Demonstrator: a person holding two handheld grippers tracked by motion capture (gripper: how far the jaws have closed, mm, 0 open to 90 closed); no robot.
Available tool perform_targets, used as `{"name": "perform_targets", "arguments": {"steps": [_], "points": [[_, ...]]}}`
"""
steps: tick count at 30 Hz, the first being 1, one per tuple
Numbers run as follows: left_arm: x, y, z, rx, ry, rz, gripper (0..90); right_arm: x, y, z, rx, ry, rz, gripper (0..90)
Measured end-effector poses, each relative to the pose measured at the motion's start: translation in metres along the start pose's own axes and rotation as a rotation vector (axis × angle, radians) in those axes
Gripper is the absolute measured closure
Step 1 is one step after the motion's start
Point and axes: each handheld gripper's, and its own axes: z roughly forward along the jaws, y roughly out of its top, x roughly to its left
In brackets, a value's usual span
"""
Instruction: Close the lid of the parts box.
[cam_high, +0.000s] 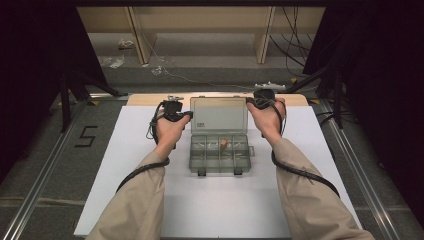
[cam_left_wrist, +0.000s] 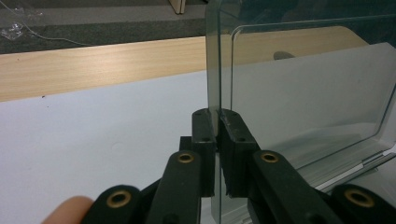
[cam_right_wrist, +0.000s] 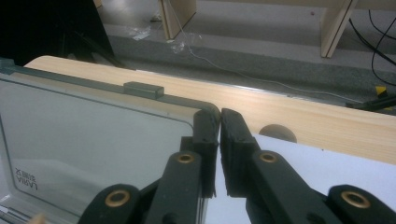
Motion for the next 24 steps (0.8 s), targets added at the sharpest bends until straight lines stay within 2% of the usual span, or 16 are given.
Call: {"name": "perform_targets", "arguments": {"steps": [3,5,9,16,22,24], "points": [[-0.001,0.002,-0.001,-0.014,0.004,0.012,81.6,0.001,0.0,-0.001,0.0,0.0,0.001,86.1],[-0.001,0.006,-0.002,-0.028,-0.001,0.004,76.9,0.001,0.0,-0.002,-0.002,0.003,0.0,86.2],[0.0,0.016,-0.004,-0.061,0.0,0.013,74.6,0.002,0.0,-0.005,-0.004,0.008,-0.002,86.2],[-0.003,0.029,-0.009,-0.115,0.013,0.02,77.4,0.002,-0.001,-0.007,-0.009,0.017,-0.015,86.1],[-0.007,0.03,-0.011,-0.11,0.036,0.043,82.1,0.002,-0.002,-0.01,-0.011,0.024,-0.02,85.8],[-0.008,0.03,-0.014,-0.111,0.05,0.072,83.2,0.001,-0.002,-0.011,-0.01,0.025,-0.023,85.8]]}}
